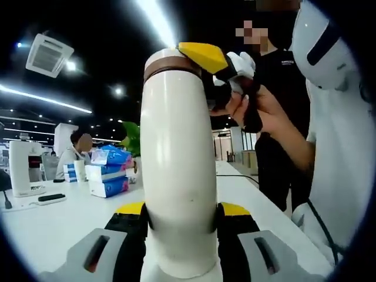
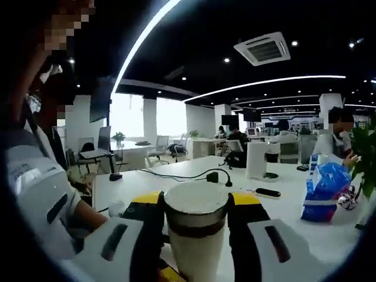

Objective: Grasp the water cup twist off the cup lid place the cup lid on the table

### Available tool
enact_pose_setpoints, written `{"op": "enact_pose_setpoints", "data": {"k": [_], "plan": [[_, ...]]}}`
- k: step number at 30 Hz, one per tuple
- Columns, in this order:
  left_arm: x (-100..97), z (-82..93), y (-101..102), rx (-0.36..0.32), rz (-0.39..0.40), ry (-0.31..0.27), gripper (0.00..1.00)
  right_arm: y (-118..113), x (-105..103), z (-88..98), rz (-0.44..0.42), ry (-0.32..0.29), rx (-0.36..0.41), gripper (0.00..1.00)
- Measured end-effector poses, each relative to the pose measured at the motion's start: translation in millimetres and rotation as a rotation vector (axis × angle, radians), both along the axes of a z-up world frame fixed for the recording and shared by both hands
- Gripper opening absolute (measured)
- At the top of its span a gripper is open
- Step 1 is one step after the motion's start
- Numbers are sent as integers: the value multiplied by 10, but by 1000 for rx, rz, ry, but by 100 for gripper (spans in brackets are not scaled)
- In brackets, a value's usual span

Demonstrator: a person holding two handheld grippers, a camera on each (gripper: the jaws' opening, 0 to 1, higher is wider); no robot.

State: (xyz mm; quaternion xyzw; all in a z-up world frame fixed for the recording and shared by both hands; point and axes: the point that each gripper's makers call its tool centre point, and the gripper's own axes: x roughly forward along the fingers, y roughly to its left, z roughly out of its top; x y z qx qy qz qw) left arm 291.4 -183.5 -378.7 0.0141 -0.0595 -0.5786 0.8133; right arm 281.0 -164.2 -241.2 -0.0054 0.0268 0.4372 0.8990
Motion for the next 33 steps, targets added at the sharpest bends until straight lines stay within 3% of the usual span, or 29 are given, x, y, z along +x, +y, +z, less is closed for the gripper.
{"op": "enact_pose_setpoints", "data": {"k": [6,12,19,27,33], "plan": [[-2,3,3,1,1,-4,48,22,-60,-7,132,-36,-52,45],[4,0,5,0,2,-1,48,37,-67,-15,293,-13,-27,45],[-10,-6,6,-1,1,-2,48,68,-94,-23,395,-31,16,45],[-30,-21,6,0,2,-3,48,68,-141,-22,525,-43,125,45],[-42,-31,8,-1,2,-3,48,99,-200,-24,619,-76,111,45]]}}
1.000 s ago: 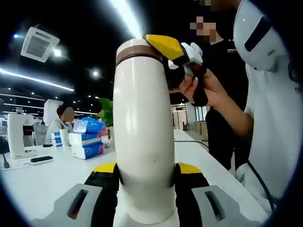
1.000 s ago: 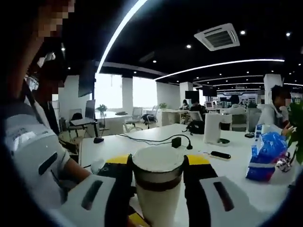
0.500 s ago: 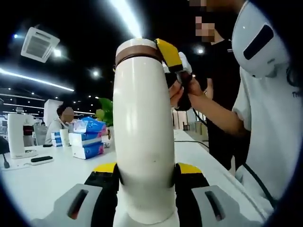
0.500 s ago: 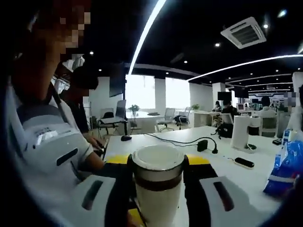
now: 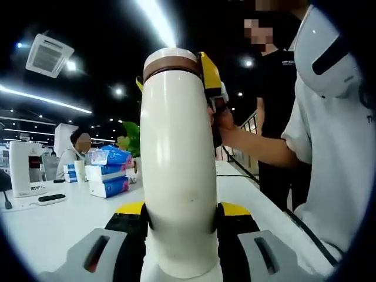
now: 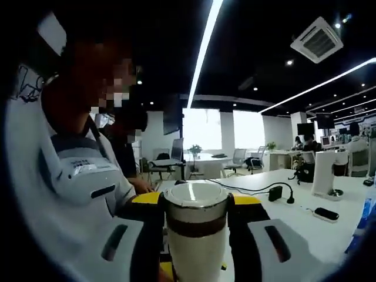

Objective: Grasp the water cup twist off the cup lid place the cup lid on the table

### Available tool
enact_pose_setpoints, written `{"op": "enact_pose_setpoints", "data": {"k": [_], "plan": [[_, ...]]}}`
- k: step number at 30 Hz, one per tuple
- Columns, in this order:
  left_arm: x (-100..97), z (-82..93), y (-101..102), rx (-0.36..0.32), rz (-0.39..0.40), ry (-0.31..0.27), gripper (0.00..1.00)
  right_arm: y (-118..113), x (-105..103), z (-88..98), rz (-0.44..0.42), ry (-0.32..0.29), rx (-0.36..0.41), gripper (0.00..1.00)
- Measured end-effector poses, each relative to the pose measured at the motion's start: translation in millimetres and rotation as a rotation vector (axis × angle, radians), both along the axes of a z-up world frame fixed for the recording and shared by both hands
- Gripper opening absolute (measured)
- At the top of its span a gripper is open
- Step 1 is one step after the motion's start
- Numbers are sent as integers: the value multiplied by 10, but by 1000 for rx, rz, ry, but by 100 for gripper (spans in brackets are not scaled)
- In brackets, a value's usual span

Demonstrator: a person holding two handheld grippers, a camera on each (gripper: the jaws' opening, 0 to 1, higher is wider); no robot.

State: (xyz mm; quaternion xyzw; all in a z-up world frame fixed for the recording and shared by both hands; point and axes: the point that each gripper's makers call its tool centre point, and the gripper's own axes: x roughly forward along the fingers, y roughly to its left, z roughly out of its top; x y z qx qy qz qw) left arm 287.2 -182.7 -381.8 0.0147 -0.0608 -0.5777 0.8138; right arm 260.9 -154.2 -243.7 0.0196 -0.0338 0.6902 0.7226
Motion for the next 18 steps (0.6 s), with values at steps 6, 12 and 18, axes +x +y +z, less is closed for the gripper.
{"op": "enact_pose_setpoints", "data": {"k": [6,12,18], "plan": [[2,-7,2,0,2,2,48,20,-3,-31,2,62,-16,46],[1,-4,-2,1,2,0,48,-147,102,41,-263,76,-45,65],[15,-4,3,1,3,3,48,-322,-62,172,-494,91,-5,80]]}}
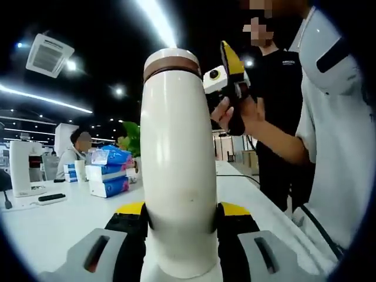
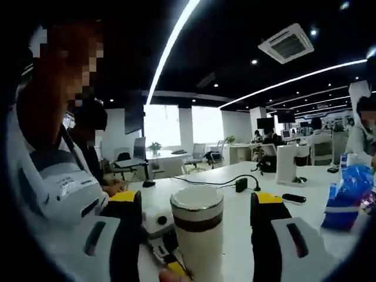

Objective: Grasp the water cup twist off the cup lid place the cup lid on the table

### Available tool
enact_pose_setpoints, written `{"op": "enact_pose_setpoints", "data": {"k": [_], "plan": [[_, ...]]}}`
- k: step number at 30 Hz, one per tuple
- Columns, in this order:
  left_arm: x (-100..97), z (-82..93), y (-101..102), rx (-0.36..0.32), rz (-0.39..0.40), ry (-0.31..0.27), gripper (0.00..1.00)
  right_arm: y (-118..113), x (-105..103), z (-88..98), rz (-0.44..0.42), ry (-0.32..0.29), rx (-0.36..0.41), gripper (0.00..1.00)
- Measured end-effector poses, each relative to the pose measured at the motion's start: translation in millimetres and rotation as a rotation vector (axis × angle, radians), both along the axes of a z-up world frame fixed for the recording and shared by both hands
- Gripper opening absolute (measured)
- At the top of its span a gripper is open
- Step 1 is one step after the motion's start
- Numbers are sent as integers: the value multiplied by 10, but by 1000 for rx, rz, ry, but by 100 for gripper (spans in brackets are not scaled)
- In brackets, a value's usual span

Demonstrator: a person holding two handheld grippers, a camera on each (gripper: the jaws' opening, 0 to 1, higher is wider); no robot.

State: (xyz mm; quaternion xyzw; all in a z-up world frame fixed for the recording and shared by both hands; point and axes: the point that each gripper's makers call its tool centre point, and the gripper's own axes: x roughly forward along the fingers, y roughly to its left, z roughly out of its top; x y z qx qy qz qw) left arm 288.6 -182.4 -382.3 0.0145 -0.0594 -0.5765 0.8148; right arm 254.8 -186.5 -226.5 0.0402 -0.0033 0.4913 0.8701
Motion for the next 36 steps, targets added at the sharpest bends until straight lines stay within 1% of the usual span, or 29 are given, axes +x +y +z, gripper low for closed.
{"op": "enact_pose_setpoints", "data": {"k": [2,3,4,5,6,10,11,12,13,15,17,19,23,25,26,27,28,29,30,31,33,36], "plan": [[11,-3,5,1,1,0,48,-34,-19,-4,-40,2,-2,80],[10,-2,3,1,0,0,48,-80,-44,4,-109,-4,11,80],[10,-2,0,1,1,0,48,-75,-107,-3,-131,-15,20,80],[16,-2,-1,1,1,-1,48,-36,-177,-36,-126,-10,14,80],[14,-1,-2,2,1,-1,48,-29,-209,-46,-144,-12,22,80],[16,3,-9,3,2,-1,48,12,-296,-54,-205,-4,77,78],[22,3,-10,3,2,-1,48,0,-298,-55,-236,-13,78,78],[20,4,-11,3,2,-1,48,-30,-290,-41,-275,-47,67,78],[26,5,-12,2,1,0,48,-38,-294,-40,-303,-63,57,78],[26,7,-13,2,1,0,48,-53,-290,-40,-328,-74,41,78],[27,11,-14,2,2,-1,48,-41,-277,-35,-335,-75,38,79],[26,14,-13,3,2,-1,48,-6,-268,-7,-323,-78,56,82],[27,18,-11,3,2,1,48,64,-158,1,-327,-84,39,82],[26,20,-9,3,2,1,48,120,-95,-8,-322,-74,34,85],[23,22,-7,3,2,0,48,170,-76,-44,-307,-61,19,87],[27,23,-7,3,2,0,48,212,-64,-60,-297,-63,11,88],[25,24,-4,3,2,0,48,243,-39,-71,-298,-71,2,88],[30,26,-4,3,2,0,48,251,-7,-92,-306,-80,-26,88],[27,27,-2,2,2,1,48,274,27,-101,-308,-77,-39,88],[29,28,-1,2,2,1,48,290,59,-91,-306,-77,-36,88],[32,30,1,3,2,0,48,316,110,-54,-296,-52,3,88],[31,32,5,3,2,1,48,340,182,-28,-294,-47,9,86]]}}
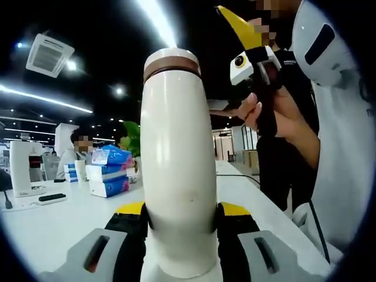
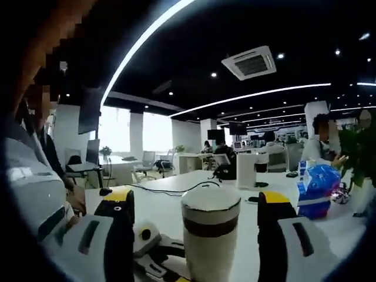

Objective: Grasp the water cup twist off the cup lid place the cup lid on the table

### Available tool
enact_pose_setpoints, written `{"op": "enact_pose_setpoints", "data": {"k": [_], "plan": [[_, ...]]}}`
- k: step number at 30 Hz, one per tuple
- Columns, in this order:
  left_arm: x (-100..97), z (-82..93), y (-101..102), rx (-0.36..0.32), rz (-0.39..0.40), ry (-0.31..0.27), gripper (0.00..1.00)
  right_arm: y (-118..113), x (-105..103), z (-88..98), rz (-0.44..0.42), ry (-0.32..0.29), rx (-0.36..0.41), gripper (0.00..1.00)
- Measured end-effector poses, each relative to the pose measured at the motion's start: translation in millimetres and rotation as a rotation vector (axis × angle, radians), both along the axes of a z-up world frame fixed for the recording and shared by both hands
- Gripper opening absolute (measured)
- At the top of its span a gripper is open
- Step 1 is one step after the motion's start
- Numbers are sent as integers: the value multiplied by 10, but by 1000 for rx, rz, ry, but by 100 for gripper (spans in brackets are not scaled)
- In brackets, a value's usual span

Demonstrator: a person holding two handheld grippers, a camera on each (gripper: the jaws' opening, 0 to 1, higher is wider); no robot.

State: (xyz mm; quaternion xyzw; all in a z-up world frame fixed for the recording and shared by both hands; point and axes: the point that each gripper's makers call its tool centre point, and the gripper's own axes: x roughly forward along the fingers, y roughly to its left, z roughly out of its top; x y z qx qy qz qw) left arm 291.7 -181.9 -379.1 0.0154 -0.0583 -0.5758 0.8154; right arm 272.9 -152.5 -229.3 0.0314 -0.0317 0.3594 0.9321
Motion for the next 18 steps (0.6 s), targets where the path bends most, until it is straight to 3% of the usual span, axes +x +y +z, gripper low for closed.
{"op": "enact_pose_setpoints", "data": {"k": [8,18], "plan": [[5,4,3,-1,-1,0,48,151,114,-21,26,19,-61,78],[6,-3,4,1,-1,-2,48,83,123,-40,4,48,-44,76]]}}
